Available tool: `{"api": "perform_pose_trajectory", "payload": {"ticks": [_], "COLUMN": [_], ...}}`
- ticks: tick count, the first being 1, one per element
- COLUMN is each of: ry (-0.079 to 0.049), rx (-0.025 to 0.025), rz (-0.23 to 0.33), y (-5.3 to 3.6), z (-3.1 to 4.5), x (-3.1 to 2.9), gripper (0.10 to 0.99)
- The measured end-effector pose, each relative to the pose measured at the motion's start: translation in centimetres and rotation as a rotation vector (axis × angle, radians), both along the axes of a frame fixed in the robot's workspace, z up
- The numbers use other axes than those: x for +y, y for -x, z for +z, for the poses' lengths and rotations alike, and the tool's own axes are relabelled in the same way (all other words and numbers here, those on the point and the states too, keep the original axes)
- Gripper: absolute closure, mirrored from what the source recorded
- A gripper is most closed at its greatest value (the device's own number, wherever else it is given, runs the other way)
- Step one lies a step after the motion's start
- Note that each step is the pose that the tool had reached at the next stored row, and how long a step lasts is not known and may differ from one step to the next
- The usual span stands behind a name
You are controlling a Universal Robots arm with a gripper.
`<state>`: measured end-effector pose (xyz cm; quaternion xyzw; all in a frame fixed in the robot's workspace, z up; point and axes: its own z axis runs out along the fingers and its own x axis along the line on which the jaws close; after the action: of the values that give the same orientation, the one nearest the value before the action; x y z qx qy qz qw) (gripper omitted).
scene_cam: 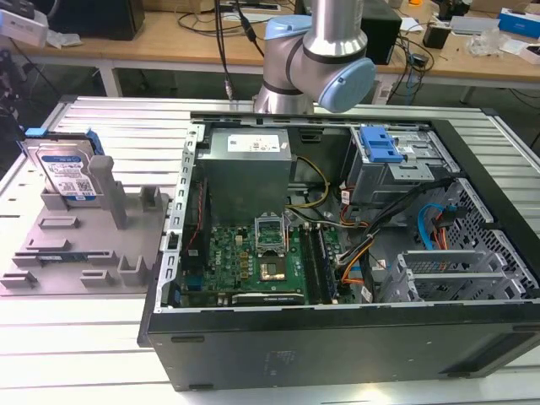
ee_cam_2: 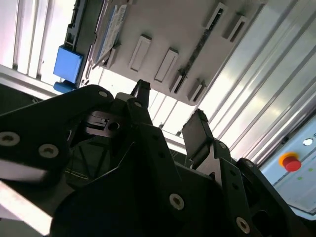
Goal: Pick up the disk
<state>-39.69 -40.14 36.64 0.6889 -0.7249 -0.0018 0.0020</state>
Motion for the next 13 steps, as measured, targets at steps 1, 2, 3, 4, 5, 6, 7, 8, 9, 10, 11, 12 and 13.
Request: {"api": "perform_pose_trajectory", "payload": {"ticks": [1,2,3,4,5,6,7,8,9,10,11,12,13], "ry": [0.000,0.000,0.001,0.001,0.001,0.001,0.001,0.001,0.001,0.001,0.001,0.001,0.001], "rx": [-0.0021,-0.0035,-0.0061,-0.0079,-0.0081,-0.0081,-0.0081,-0.0082,-0.0080,-0.0082,-0.0079,-0.0081,-0.0081], "rz": [0.018,0.032,0.052,0.062,0.066,0.066,0.066,0.066,0.066,0.066,0.066,0.066,0.066], "y": [0.00,0.00,0.00,0.00,-0.01,0.00,0.00,0.01,0.00,0.00,0.00,-0.01,0.00], "z": [-0.02,-0.03,-0.04,-0.05,-0.05,-0.05,-0.05,-0.05,-0.04,-0.06,-0.04,-0.05,-0.05], "x": [0.00,0.00,0.00,0.00,0.00,0.00,0.00,0.12,0.67,1.63,2.40,2.92,3.43], "gripper": [0.545,0.545,0.545,0.545,0.545,0.545,0.545,0.545,0.545,0.545,0.545,0.545,0.545]}}
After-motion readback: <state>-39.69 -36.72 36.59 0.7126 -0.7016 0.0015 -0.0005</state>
